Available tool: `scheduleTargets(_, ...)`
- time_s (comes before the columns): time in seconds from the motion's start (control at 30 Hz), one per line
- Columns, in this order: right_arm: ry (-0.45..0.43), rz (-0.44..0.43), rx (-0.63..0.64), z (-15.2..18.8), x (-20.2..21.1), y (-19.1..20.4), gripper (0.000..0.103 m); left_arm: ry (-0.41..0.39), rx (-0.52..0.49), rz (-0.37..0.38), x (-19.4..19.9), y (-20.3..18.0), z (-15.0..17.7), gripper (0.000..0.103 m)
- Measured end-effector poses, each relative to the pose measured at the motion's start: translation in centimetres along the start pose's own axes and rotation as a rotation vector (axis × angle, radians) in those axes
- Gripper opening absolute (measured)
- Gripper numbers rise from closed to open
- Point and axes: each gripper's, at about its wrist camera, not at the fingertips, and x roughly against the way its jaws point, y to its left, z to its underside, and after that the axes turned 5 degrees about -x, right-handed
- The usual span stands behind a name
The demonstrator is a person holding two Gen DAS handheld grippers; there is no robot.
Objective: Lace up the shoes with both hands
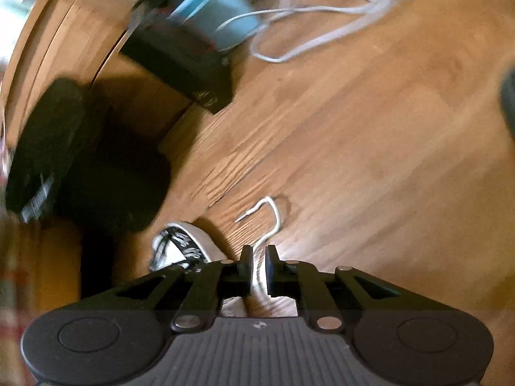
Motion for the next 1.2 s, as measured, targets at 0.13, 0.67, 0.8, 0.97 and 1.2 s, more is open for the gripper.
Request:
scheduleTargets(0.13,0.012,0.122,0.32,-0.7,-2.3,3.7,0.013,-0.006,0.017,0.003,0.0,0.1,0.2,0.049)
scheduleTargets(0.67,0.158,0.209,1.182,1.6,-11.4,8.9,0.018,-0.033,0.176,0.033,-0.2,1.1,1.4,0.049)
scheduleTargets(0.8,0.176,0.185,1.156,0.6,-12.0,8.6,0.018,-0.038,0.195,0.037,-0.3,1.2,1.6,0.051)
scheduleTargets(0.97,0.203,0.161,1.145,-0.2,-12.7,8.8,0.018,-0.04,0.202,0.04,-0.4,1.4,1.7,0.053)
scheduleTargets(1.2,0.232,0.144,1.174,-0.1,-12.7,8.9,0.008,-0.04,0.203,0.04,-0.4,1.3,1.6,0.053)
